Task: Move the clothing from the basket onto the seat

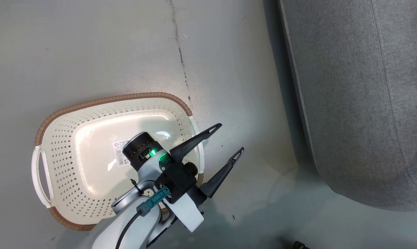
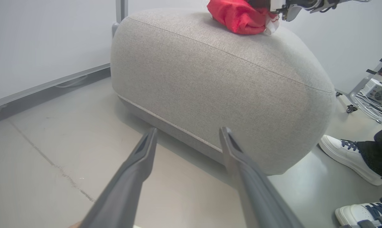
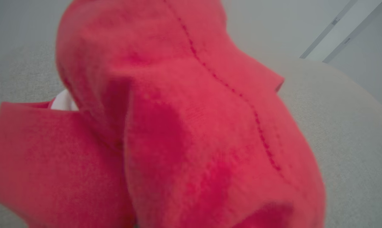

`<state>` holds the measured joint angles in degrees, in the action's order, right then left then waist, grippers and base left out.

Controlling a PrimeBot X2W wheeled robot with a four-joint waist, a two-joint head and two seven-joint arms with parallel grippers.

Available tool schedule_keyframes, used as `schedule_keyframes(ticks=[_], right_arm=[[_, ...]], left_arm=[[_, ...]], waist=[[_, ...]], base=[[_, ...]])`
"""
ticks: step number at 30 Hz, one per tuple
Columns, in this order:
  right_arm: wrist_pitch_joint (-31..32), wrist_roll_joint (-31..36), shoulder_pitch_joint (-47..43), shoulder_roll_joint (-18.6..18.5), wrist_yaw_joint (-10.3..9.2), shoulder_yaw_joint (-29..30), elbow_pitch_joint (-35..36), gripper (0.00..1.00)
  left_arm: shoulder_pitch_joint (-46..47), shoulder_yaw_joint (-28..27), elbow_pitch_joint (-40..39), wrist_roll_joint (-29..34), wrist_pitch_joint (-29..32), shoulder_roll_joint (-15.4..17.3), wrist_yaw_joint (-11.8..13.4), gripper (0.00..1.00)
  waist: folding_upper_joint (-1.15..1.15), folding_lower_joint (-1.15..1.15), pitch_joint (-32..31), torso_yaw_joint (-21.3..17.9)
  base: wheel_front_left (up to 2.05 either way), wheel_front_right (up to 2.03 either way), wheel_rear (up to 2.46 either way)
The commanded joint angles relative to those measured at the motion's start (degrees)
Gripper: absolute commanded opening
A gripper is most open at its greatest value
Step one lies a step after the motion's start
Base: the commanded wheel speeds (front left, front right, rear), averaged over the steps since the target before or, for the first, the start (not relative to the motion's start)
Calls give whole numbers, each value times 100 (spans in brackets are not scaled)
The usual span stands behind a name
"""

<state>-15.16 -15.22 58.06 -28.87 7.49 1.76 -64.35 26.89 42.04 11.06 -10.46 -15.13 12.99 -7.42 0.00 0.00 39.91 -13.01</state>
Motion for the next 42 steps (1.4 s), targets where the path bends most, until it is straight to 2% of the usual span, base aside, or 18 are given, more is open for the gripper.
schedule_keyframes(ticks=[1, 2, 10, 19, 23, 29, 35, 40, 42], right_arm=[[4, -43, -109, 34, 1, -31, -22, 84], [4, -48, -124, 30, 1, -68, 2, 100], [3, -98, -369, -103, 1, -135, 74, 100], [2, -183, -905, -156, 1, -330, 446, 100], [2, -381, -1342, -369, 1, -531, 771, 100], [2, -552, -1685, -603, 1, -557, 1160, 100], [2, -753, -2057, -690, 1, -53, 2209, 100], [3, -940, -2684, -442, 0, 603, 3959, 100], [2, -842, -3004, -317, 1, 634, 4580, 100]], left_arm=[[-58, -11, -27, 43, 0, -16, -10, 100], [-61, -11, -31, 35, 0, -21, -10, 100], [-168, 25, 3, -64, 0, -127, -10, 100], [-425, -15, 49, -183, 0, -309, -10, 100], [-552, -89, -13, -275, 0, -493, -10, 100], [-736, -191, -59, -313, 0, -634, -10, 100], [-957, -329, -116, -313, 0, -757, -10, 100], [-1157, -532, -191, -297, 0, -857, -10, 100], [-1235, -641, -248, -295, 0, -902, -10, 100]], waist=[[0, 0, -53, -19], [0, 0, -84, -29], [0, 0, -519, -92], [0, 0, -1398, -211], [0, 0, -1888, -264], [0, 0, -2279, -315], [0, 0, -2645, -259], [0, 0, -2939, -120], [0, 0, -3040, -55]], base=[[0, 0, 0], [0, 0, 0], [0, 0, 0], [0, 0, 0], [0, 0, 0], [0, 0, 0], [0, 0, 0], [0, 0, 0], [0, 0, 0]])
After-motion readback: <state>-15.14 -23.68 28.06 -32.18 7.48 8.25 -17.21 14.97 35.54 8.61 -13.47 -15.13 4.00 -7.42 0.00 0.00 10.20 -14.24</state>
